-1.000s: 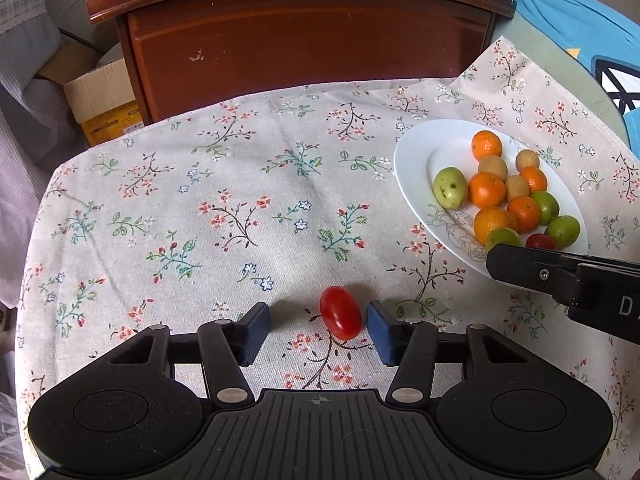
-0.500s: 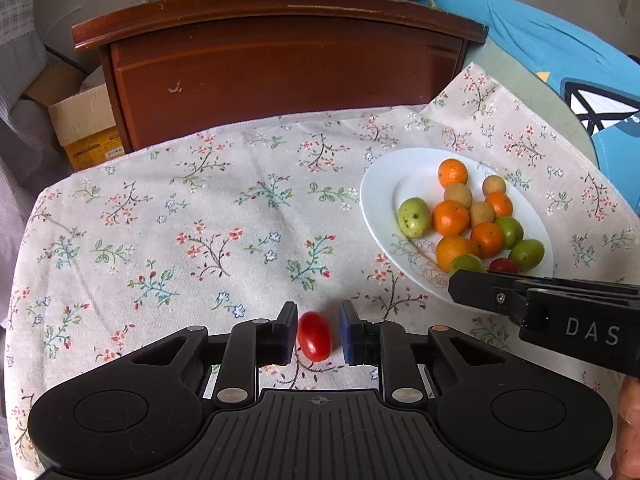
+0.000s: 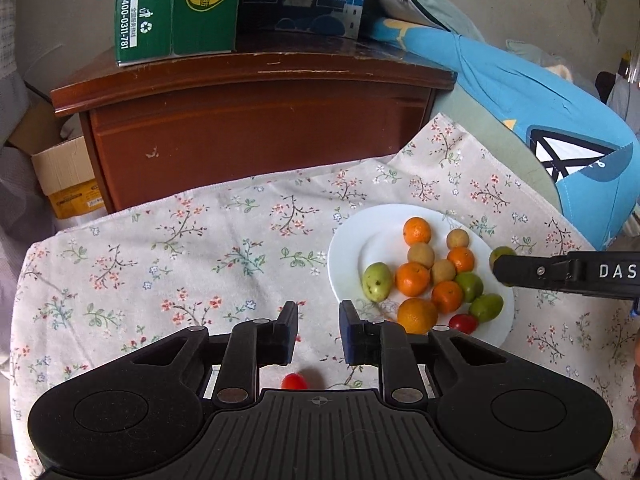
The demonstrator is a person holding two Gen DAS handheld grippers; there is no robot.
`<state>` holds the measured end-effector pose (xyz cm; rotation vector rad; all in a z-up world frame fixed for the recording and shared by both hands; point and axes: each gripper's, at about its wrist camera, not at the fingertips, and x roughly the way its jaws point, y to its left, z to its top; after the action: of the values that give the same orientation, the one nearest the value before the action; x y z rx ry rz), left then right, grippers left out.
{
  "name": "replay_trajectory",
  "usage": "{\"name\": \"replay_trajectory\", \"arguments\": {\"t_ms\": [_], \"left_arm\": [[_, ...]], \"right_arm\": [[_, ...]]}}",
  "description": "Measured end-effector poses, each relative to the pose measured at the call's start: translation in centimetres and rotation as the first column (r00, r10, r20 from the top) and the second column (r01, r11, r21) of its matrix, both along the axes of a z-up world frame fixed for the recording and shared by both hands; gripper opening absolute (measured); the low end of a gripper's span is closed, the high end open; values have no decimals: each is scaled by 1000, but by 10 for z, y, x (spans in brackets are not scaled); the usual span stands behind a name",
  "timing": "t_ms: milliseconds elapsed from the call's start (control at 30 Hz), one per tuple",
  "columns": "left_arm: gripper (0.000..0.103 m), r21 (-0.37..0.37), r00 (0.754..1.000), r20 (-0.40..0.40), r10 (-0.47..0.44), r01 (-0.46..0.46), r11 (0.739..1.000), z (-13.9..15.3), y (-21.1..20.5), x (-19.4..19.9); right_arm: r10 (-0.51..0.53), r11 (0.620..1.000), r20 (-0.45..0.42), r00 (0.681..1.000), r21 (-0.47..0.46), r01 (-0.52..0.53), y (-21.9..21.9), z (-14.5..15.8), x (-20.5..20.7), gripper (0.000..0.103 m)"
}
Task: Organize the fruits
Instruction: 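Close the left tool on the cherry tomato while the right tool carries the green fruit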
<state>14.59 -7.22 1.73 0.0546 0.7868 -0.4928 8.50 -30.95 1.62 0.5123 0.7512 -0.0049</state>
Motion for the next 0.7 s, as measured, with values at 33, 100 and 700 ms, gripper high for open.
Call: {"name": "replay_trajectory", "arguments": {"t_ms": [33,100,700], "left_arm": [[22,-3,1000,-12,16,-16,1000,0,5,1],[22,-5,998,-65,26,-26,1000,-7,12,4],[17,89,993,-117,-9,19,996,-51,-8,-1]], "right_arm": [[-1,1000,-1,1000,15,1,-2,0,0,23],[1,999,-5,1000,47,-1,-4,0,2,23],[-6,999,-79,997,47,10,-24,-15,24,23]]}}
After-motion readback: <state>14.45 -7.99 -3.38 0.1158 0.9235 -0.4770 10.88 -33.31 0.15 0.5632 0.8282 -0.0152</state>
